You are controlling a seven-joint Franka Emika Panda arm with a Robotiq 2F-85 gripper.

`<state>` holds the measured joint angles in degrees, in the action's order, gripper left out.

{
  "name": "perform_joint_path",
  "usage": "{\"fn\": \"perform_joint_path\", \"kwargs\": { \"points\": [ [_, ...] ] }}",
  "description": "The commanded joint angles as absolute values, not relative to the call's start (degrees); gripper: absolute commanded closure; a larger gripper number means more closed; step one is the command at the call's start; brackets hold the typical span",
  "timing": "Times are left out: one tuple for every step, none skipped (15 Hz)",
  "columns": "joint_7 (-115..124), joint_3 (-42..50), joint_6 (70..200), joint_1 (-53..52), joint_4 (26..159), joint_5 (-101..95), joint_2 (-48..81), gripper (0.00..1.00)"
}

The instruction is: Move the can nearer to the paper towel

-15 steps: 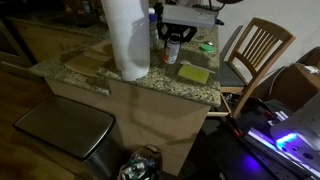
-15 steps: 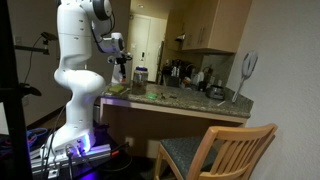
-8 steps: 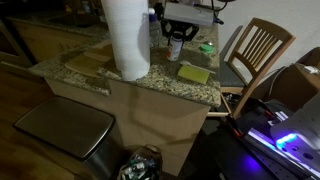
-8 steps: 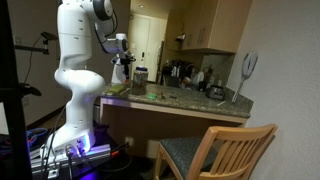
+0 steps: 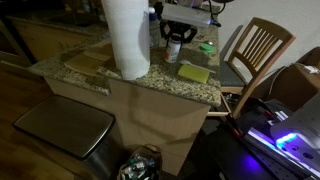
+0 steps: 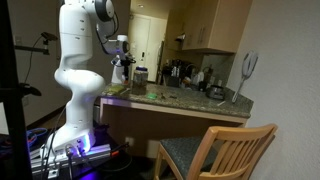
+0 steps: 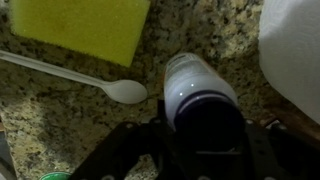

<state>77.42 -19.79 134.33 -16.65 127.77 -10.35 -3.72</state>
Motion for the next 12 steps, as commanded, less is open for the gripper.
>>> {"fn": "perform_joint_path", "kwargs": {
  "points": [
    [76.9, -19.6, 133.7, -16.7, 127.4, -9.7, -2.8, 0.73],
    [76.4, -19.4, 134.0, -16.6, 127.5, -8.8, -1.8, 0.73],
    [76.6, -19.4, 134.0, -16.6, 127.6, -8.6, -1.1, 0.73],
    [76.8, -19.2, 134.4, -16.6, 127.5, -8.6, -0.3, 0.73],
    [76.8, -19.1, 134.7, -16.6, 127.5, -8.6, 0.4, 0.73],
    [77.1, -18.9, 135.0, -16.7, 127.5, -8.9, 0.9, 0.73],
    [77.5, -18.7, 135.1, -16.8, 127.1, -9.3, 0.9, 0.73],
    [77.7, -18.6, 135.0, -16.8, 127.1, -9.4, 0.8, 0.73],
    [77.8, -18.5, 134.9, -16.9, 127.1, -9.4, 0.6, 0.42],
    [78.2, -18.5, 134.8, -16.9, 126.9, -9.8, 0.6, 0.22],
    [78.2, -18.5, 134.8, -16.9, 127.0, -9.8, 0.2, 0.17],
    [78.1, -18.5, 135.0, -17.0, 127.3, -9.6, -0.4, 0.17]
  ]
}}
